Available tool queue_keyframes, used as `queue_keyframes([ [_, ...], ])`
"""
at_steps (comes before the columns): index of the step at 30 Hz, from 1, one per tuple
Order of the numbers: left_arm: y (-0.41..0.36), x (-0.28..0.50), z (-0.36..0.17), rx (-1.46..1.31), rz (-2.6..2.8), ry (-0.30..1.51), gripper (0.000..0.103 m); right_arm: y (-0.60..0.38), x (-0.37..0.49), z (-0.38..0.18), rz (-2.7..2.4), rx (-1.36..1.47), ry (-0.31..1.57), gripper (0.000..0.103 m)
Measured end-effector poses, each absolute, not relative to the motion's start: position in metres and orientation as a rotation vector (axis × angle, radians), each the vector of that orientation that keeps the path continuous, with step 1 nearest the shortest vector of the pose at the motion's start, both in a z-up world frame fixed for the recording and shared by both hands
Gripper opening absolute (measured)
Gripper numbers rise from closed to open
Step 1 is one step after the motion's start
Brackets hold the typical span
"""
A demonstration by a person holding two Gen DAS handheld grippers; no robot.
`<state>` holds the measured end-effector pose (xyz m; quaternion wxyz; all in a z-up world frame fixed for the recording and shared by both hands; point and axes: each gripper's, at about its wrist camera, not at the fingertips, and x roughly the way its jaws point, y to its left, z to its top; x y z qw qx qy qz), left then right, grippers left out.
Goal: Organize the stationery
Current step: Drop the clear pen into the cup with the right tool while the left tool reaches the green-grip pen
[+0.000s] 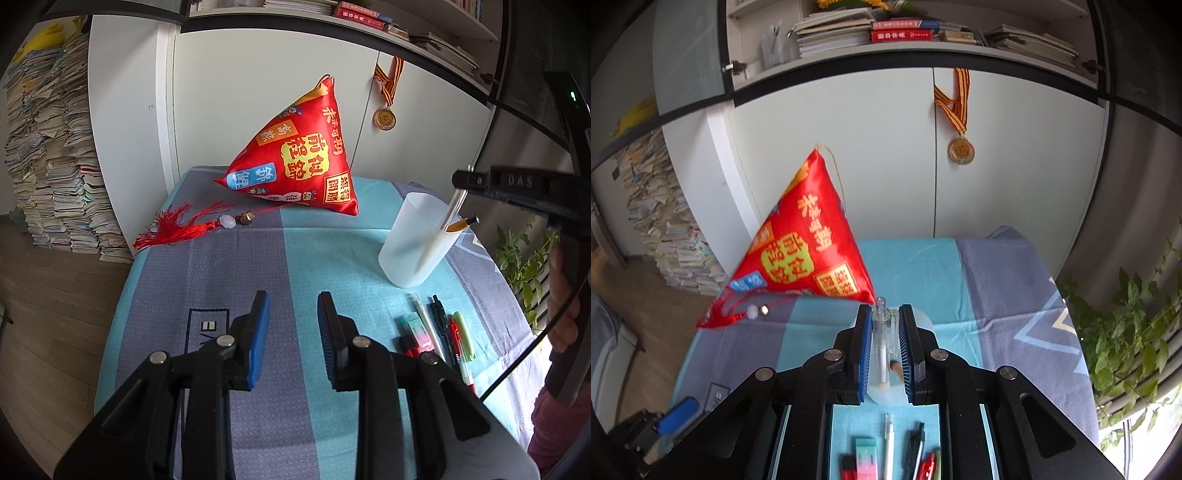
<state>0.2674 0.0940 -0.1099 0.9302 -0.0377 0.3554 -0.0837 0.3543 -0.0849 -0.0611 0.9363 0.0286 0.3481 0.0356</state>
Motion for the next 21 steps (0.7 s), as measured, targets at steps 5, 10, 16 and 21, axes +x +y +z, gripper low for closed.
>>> queue_keyframes([
  [5,0.090,0.265,-0.109,-0.075,-0.176,0.731,0.024,-0.088,0.352,-0.075,0.078,0.061,0.760,0.015],
  [10,0.085,0.259,-0.105,-0.067,-0.174,0.729,0.027,-0.092,0.347,-0.079,0.092,0.073,0.780,0.015],
  [16,0.079,0.245,-0.092,-0.063,-0.182,0.708,0.031,-0.099,0.326,-0.065,0.099,0.076,0.762,0.016],
  [21,0.067,0.226,-0.083,-0.039,-0.203,0.693,0.031,-0.109,0.295,-0.046,0.097,0.083,0.720,0.016],
])
